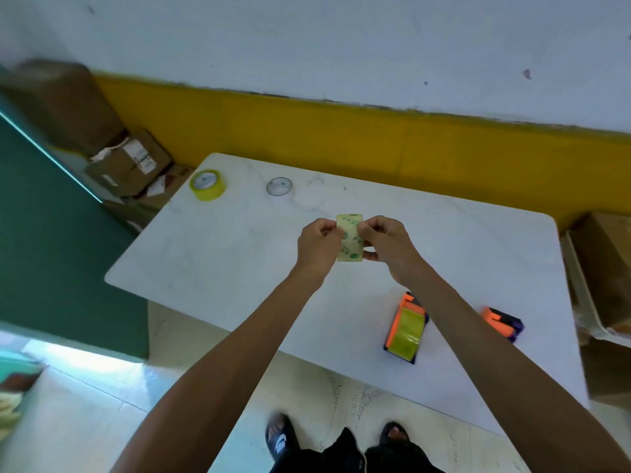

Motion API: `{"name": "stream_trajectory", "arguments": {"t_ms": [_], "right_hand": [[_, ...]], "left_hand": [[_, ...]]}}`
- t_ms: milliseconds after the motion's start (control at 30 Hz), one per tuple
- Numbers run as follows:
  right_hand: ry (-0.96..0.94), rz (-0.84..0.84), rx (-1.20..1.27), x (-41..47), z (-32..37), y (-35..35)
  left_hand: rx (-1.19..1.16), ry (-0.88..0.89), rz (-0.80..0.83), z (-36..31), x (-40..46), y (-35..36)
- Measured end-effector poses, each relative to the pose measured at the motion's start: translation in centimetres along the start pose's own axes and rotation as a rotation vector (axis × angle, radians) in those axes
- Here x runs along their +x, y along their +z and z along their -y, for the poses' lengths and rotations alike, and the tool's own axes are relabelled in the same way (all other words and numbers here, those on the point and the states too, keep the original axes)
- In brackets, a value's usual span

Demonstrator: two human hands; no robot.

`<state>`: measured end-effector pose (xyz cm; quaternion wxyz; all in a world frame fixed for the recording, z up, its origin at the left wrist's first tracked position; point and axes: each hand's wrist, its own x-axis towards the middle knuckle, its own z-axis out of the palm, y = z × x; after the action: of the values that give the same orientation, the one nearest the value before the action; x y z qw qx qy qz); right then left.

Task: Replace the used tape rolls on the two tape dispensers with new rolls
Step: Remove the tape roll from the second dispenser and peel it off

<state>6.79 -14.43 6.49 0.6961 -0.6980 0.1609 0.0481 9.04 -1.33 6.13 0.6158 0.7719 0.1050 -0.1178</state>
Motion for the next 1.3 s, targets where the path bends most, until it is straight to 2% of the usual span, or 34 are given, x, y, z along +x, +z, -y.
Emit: {"name": "stream_trajectory", "arguments": {"t_ms": [267, 467, 967, 1300], "right_hand": [[-0.024, 0.047, -0.008, 1.6, 2.0, 14.8], [-0.034, 0.081, 0.008, 3.1, 2.3, 21.6], [0.081, 0.096, 0.043, 17.0, 0.7, 29.0], [0.191, 0.066, 0.111, 24.5, -0.5, 30.6]], "left_hand": [[0.004, 0.054, -0.056, 0.6, 3.6, -14.6], [0.022, 0.038, -0.003, 2.0, 6.4, -21.5], [0.101, -0.108, 0.020, 2.5, 19.3, -26.0], [0.228, -0.200, 0.136, 3.6, 28.1, -25.9]]}}
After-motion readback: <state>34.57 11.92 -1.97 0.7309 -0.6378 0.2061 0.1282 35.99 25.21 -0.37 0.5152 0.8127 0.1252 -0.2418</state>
